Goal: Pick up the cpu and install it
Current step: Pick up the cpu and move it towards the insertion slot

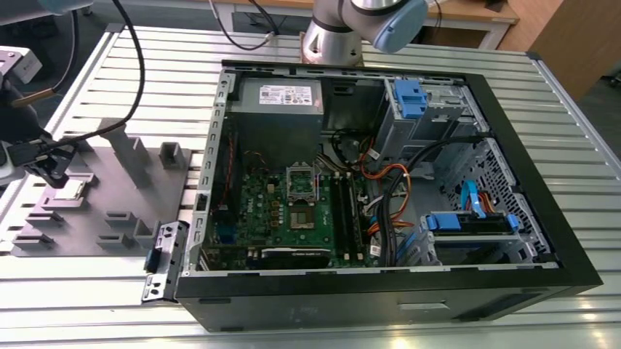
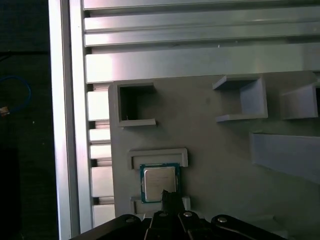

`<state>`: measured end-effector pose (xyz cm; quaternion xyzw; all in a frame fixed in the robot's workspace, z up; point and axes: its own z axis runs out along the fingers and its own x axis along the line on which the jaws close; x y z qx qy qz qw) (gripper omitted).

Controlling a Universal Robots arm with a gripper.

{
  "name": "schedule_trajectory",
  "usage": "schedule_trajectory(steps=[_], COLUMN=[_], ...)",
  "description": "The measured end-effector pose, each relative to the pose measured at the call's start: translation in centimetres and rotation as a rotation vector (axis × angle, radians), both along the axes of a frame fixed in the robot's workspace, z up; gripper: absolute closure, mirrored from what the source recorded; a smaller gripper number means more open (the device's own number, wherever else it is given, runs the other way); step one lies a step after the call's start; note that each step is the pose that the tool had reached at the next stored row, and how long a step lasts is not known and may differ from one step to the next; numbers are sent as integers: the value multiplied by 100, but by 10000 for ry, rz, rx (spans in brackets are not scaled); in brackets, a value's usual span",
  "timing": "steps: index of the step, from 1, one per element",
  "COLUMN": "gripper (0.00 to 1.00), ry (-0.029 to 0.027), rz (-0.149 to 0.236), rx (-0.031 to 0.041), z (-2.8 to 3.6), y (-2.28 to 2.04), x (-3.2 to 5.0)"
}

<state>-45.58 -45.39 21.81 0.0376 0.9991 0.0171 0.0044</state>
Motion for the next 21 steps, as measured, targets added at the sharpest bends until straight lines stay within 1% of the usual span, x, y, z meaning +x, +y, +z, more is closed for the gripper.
schedule_trajectory(steps=[4, 5, 8, 12, 16, 19, 21], gripper=[89, 89, 89, 89, 89, 89, 89], ry=[-1, 0, -1, 0, 0, -1, -2], rz=[1, 1, 1, 1, 1, 1, 8], rx=[-2, -12, -18, -25, -26, -25, -24], z=[-36, -89, -119, -148, -150, -158, -168], y=[13, 17, 17, 19, 19, 45, 52], x=[-21, -37, -40, -40, -40, -40, -41])
